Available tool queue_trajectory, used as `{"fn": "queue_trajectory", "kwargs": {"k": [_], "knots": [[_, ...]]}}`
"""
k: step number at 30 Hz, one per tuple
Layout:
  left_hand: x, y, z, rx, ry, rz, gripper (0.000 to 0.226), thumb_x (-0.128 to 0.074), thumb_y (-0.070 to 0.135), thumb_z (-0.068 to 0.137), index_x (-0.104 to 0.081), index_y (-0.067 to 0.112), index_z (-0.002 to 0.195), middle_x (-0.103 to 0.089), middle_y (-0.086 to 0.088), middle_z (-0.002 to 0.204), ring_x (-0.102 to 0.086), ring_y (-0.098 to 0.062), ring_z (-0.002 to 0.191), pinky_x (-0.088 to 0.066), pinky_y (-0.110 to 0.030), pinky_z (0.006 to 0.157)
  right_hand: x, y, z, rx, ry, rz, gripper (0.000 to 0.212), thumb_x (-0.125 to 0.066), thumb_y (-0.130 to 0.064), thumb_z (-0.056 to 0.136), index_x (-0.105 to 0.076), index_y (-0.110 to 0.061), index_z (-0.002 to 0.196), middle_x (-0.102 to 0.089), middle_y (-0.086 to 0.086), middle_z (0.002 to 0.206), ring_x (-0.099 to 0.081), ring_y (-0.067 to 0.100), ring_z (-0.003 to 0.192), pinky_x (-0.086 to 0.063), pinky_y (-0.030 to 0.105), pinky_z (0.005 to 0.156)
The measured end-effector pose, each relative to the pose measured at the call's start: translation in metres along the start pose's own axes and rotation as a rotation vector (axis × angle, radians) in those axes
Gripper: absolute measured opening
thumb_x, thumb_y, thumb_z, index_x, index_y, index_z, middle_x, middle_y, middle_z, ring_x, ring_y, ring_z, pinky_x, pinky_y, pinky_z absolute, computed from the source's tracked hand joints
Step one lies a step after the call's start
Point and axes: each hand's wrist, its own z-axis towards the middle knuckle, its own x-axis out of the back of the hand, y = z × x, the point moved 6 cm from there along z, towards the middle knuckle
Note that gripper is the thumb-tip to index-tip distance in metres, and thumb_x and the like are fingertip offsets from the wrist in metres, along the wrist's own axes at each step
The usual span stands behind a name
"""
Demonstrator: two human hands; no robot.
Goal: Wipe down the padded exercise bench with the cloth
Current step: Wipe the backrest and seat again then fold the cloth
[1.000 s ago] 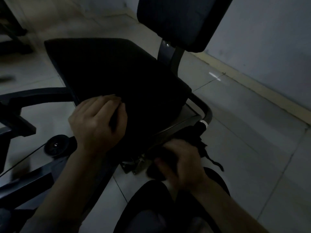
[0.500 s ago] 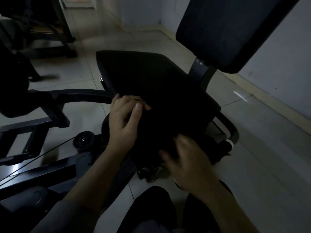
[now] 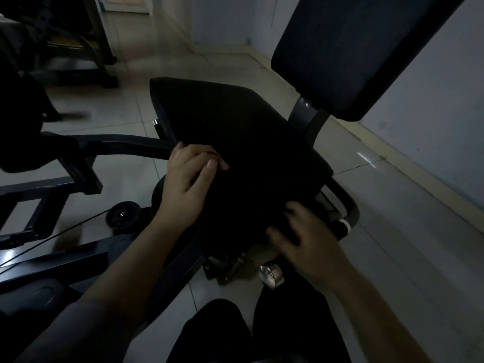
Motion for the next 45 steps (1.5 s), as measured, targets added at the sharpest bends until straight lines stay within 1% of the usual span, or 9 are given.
{"fn": "queue_trajectory", "kwargs": {"k": [5, 9, 12, 15, 17, 19, 25, 37, 45], "knots": [[0.004, 0.005, 0.002, 0.024, -0.113, 0.04, 0.028, -0.037, 0.029, 0.095, -0.064, 0.027, 0.096, -0.058, 0.01, 0.106, -0.045, 0.004, 0.11, -0.023, -0.049, 0.11, -0.036, -0.104, -0.003, 0.289, -0.091, -0.008, 0.047, -0.04, -0.05, 0.091, -0.051, -0.026, 0.129, -0.042, -0.008, 0.141, -0.041, 0.016, 0.124, -0.044, 0.034, 0.096], [0.005, 0.009, 0.0, 0.057, -0.112, 0.119, 0.029, -0.044, 0.037, 0.089, -0.068, 0.02, 0.092, -0.06, 0.006, 0.104, -0.046, 0.004, 0.104, -0.029, -0.051, 0.106, -0.014, -0.041, -0.003, 0.014, -0.206, 0.079, 0.055, -0.039, -0.047, 0.095, -0.036, -0.019, 0.143, -0.031, -0.005, 0.152, -0.028, 0.012, 0.138, -0.021, 0.018, 0.107], [-0.006, 0.02, 0.005, 0.134, 0.025, 0.334, 0.028, -0.051, 0.044, 0.082, -0.062, 0.019, 0.077, -0.056, 0.005, 0.087, -0.047, -0.009, 0.087, -0.039, -0.053, 0.098, 0.023, 0.043, 0.001, -0.291, -0.128, 0.074, 0.055, -0.04, -0.042, 0.096, -0.033, -0.016, 0.144, -0.035, 0.0, 0.15, -0.035, 0.015, 0.136, -0.027, 0.019, 0.102], [-0.012, 0.027, 0.003, 0.162, 0.211, 0.412, 0.027, -0.053, 0.034, 0.085, -0.062, 0.012, 0.073, -0.055, 0.002, 0.075, -0.054, -0.017, 0.076, -0.043, -0.051, 0.095, 0.039, 0.094, 0.02, -0.48, -0.127, 0.156, 0.041, -0.037, -0.043, 0.097, -0.051, -0.019, 0.127, -0.059, 0.006, 0.118, -0.057, 0.023, 0.104, -0.041, 0.027, 0.078], [-0.012, 0.026, -0.002, 0.124, 0.269, 0.366, 0.025, -0.052, 0.025, 0.087, -0.065, 0.007, 0.076, -0.064, -0.004, 0.078, -0.055, -0.016, 0.078, -0.046, -0.054, 0.09, 0.043, 0.111, 0.03, -0.55, -0.116, 0.1, 0.033, -0.037, -0.037, 0.097, -0.057, -0.011, 0.099, -0.057, 0.007, 0.083, -0.054, 0.021, 0.072, -0.039, 0.029, 0.06], [-0.01, 0.025, -0.004, 0.108, 0.281, 0.327, 0.025, -0.05, 0.022, 0.088, -0.066, 0.004, 0.08, -0.067, -0.007, 0.083, -0.054, -0.013, 0.083, -0.046, -0.056, 0.086, 0.044, 0.12, 0.037, -0.574, -0.117, 0.019, 0.032, -0.035, -0.027, 0.097, -0.053, -0.004, 0.083, -0.051, 0.01, 0.074, -0.049, 0.024, 0.065, -0.034, 0.03, 0.056], [-0.01, 0.027, -0.006, 0.113, 0.332, 0.292, 0.027, -0.049, 0.021, 0.088, -0.067, 0.002, 0.082, -0.06, 0.006, 0.087, -0.059, -0.016, 0.087, -0.047, -0.056, 0.085, 0.042, 0.151, 0.086, -0.682, -0.277, -0.199, 0.034, -0.037, -0.01, 0.097, -0.053, 0.003, 0.124, -0.055, 0.021, 0.128, -0.055, 0.031, 0.114, -0.042, 0.032, 0.095], [-0.011, 0.025, -0.005, 0.088, 0.314, 0.341, 0.03, -0.045, 0.023, 0.087, -0.064, 0.002, 0.08, -0.065, -0.008, 0.083, -0.059, -0.022, 0.082, -0.046, -0.056, 0.082, 0.03, 0.132, 0.04, -0.471, -0.216, 0.126, 0.048, -0.039, -0.019, 0.094, -0.033, -0.013, 0.141, -0.055, 0.013, 0.125, -0.055, 0.027, 0.105, -0.046, 0.033, 0.089], [-0.011, 0.026, -0.004, 0.091, 0.282, 0.359, 0.026, -0.046, 0.025, 0.086, -0.063, 0.006, 0.081, -0.063, -0.004, 0.082, -0.053, -0.013, 0.081, -0.047, -0.055, 0.082, 0.027, 0.156, 0.078, -0.55, -0.127, 0.176, 0.045, -0.039, -0.017, 0.098, -0.034, -0.014, 0.144, -0.04, 0.015, 0.146, -0.042, 0.03, 0.131, -0.033, 0.038, 0.109]]}}
